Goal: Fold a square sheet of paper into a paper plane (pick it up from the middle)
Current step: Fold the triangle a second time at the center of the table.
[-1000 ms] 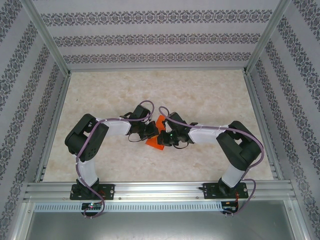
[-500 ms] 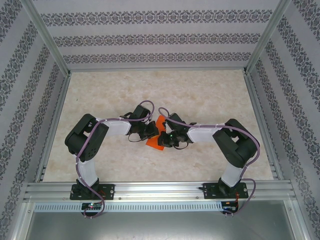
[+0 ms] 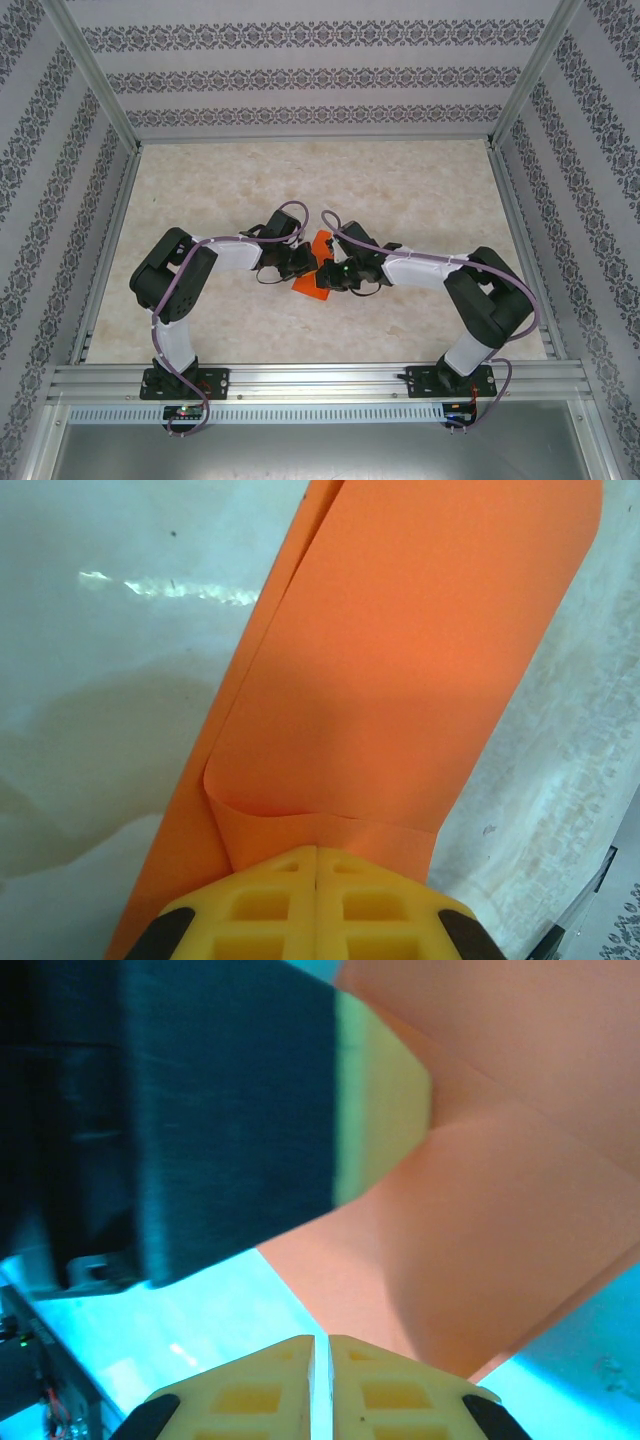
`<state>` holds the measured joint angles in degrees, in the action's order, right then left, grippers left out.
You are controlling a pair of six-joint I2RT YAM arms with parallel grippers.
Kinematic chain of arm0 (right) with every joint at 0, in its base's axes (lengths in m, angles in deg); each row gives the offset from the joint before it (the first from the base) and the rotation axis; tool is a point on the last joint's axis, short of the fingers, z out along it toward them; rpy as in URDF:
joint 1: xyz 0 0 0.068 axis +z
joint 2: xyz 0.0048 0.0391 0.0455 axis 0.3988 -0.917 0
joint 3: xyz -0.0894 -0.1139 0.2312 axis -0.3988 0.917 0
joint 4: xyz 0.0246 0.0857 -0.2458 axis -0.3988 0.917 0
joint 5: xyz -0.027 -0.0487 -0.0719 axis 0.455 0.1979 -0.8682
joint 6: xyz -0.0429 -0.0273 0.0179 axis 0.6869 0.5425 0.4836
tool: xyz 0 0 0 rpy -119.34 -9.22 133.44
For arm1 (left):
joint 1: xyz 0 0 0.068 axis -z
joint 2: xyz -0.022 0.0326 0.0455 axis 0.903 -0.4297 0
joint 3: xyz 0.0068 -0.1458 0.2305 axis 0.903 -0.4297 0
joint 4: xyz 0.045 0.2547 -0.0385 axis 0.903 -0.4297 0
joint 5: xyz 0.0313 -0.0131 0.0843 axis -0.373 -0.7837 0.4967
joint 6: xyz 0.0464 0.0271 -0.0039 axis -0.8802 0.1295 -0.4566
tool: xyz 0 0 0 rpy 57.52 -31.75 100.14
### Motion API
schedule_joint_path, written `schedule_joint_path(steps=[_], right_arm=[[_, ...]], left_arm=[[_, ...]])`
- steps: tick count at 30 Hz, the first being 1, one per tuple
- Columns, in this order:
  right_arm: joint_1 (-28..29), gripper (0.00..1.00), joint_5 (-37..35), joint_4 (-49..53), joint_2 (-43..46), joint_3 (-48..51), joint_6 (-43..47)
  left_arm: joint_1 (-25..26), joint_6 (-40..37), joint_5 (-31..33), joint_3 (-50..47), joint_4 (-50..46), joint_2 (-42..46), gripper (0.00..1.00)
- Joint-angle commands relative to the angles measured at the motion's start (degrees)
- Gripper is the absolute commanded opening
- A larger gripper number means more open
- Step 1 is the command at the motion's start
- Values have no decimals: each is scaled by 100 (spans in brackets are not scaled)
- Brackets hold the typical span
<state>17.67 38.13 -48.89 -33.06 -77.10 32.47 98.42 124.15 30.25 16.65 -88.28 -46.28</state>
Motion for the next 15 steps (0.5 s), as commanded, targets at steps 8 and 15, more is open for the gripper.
schedule_joint_path(steps=[8, 15], right_arm=[[198, 12, -265, 511, -421, -167, 158], [183, 12, -381, 553, -562, 150, 185]], left_arm=[[5, -201, 164, -39, -312, -232, 5], [2, -219, 181, -43, -343, -239, 5]])
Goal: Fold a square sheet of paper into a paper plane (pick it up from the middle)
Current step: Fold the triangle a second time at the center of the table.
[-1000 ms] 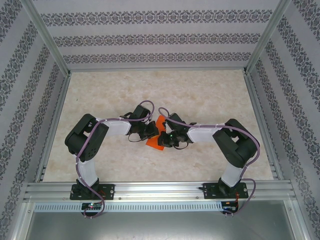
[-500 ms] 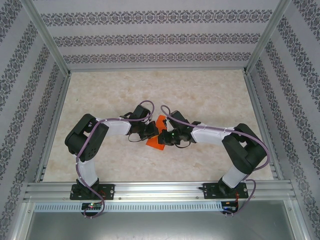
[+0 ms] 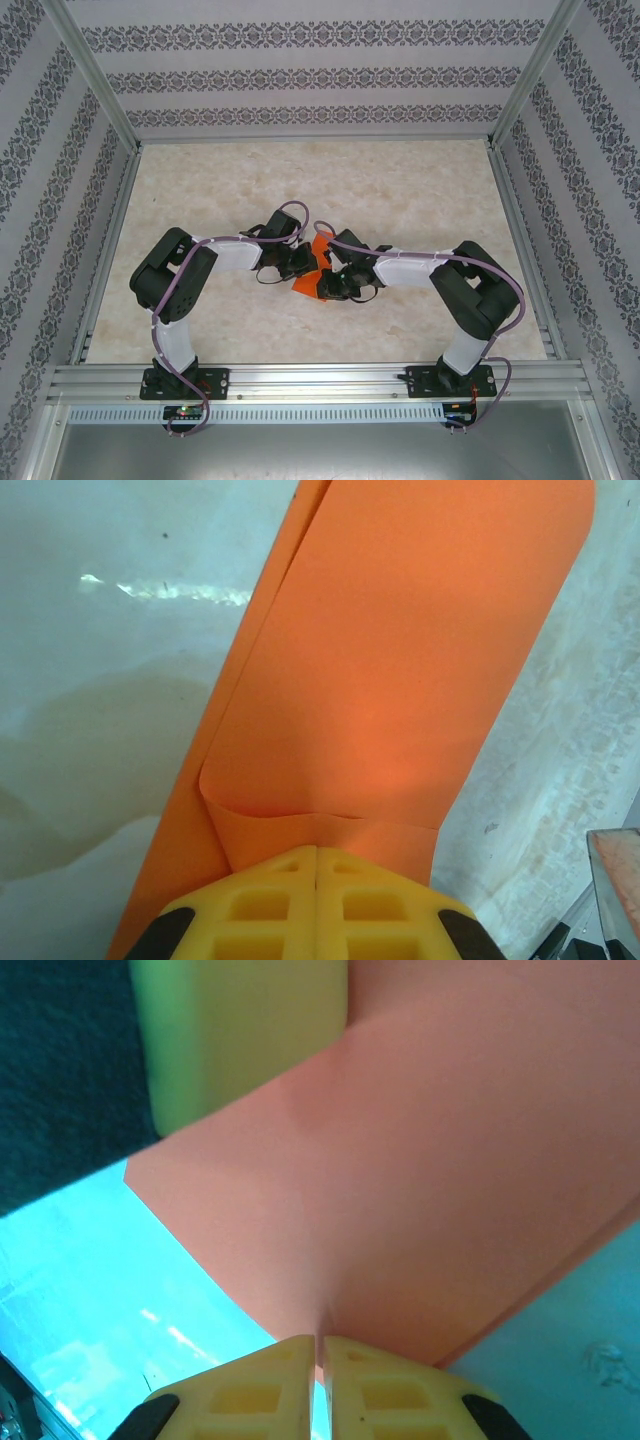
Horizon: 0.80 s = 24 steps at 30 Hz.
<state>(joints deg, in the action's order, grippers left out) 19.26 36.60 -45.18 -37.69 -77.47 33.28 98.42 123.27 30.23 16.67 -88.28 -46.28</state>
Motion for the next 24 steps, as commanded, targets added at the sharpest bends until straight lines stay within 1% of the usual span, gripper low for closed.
schedule_joint_path(steps=[1, 4, 10, 19, 24], right_arm=[[22, 12, -216, 181, -129, 194, 93], [22, 12, -233, 237, -150, 171, 94], [26, 12, 45, -28, 368, 141, -21], [-75, 12, -146, -69, -186, 560, -171], [-51, 12, -145, 75, 174, 552, -181]], left_arm=[[5, -131, 193, -51, -329, -242, 5], [5, -131, 174, -36, -341, -260, 5], [3, -149, 166, -26, -362, -247, 5], [1, -166, 175, -17, -401, -231, 5], [4, -166, 179, -25, -402, -225, 5]])
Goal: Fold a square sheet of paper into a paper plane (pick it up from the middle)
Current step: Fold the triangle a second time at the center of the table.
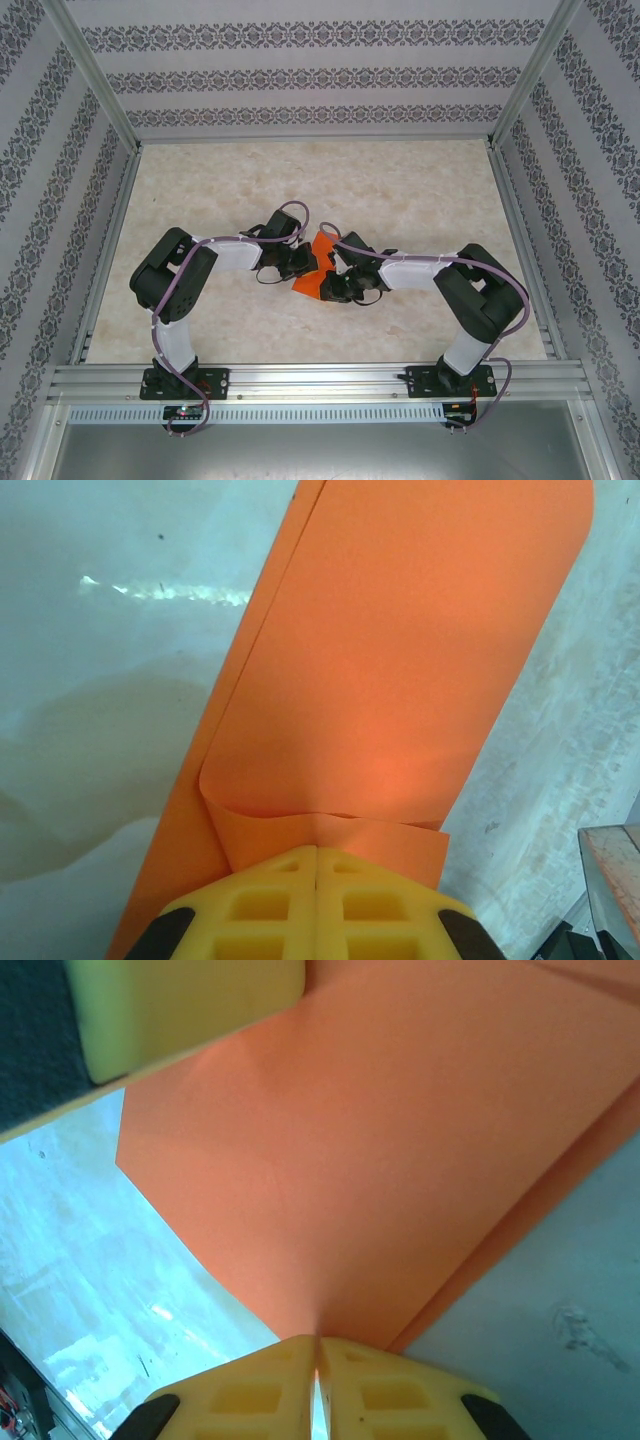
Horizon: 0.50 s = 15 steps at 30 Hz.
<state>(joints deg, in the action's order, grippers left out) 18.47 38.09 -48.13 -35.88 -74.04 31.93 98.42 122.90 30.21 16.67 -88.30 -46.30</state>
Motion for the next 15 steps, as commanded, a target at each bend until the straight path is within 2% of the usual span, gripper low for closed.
schedule_joint_path(steps=[1, 3, 9, 15], right_arm=[[30, 12, -302, 390, 83, 193, -34], [31, 12, -302, 354, 201, 211, -36], [38, 10, -402, 524, -178, 281, 24], [37, 10, -544, 1005, 204, -8, 187]], left_arm=[[-2, -129, 186, -17, -398, -223, 5], [-2, -121, 173, -23, -388, -223, 5], [6, -130, 168, -15, -401, -203, 5], [0, -123, 168, -38, -378, -187, 4]])
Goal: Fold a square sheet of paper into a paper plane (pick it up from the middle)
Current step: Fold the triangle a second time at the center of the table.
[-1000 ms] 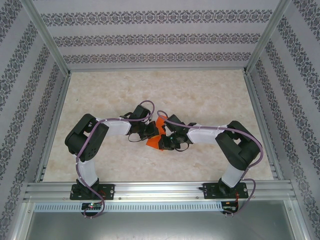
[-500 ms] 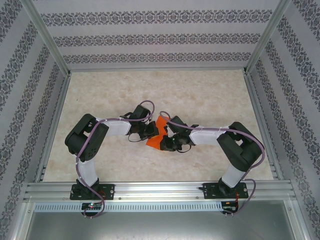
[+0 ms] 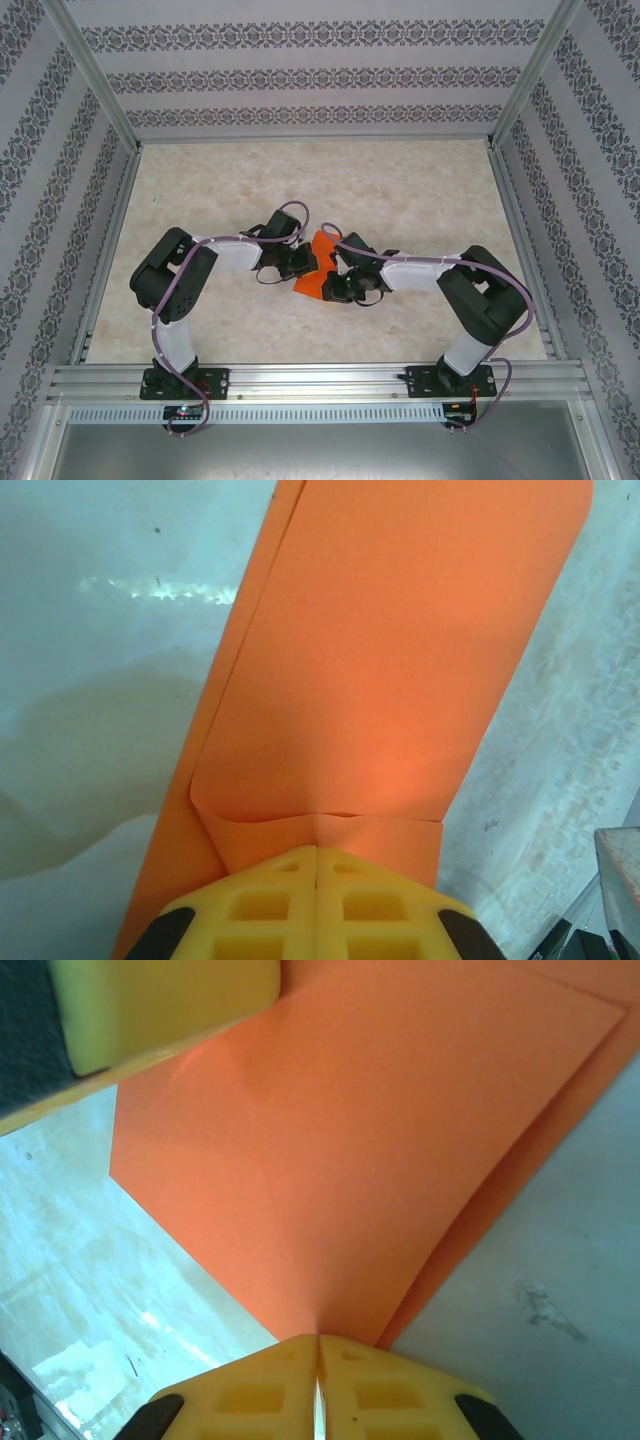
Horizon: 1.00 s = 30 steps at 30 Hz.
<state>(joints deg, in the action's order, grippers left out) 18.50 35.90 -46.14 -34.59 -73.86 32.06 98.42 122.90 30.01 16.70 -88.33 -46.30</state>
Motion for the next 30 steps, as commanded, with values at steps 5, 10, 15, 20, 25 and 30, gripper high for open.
schedule_joint_path(steps=[5, 10, 15, 20, 25, 30], right_arm=[[68, 10, -224, 528, -71, 213, -50], [160, 10, -21, -26, 36, 506, -311], [164, 11, 154, -195, 287, 474, -395], [136, 11, 10, -174, 214, 585, -408], [152, 11, -31, -209, 97, 815, -493], [143, 10, -14, -242, 287, 864, -554]], left_arm=[[-1, -103, 180, -56, -332, -197, 4], [-1, -92, 178, -41, -325, -219, 5], [0, -103, 168, -29, -334, -239, 3], [-2, -112, 188, -13, -360, -263, 3], [-1, -120, 173, 17, -389, -282, 2], [5, -147, 195, 31, -430, -282, 1]])
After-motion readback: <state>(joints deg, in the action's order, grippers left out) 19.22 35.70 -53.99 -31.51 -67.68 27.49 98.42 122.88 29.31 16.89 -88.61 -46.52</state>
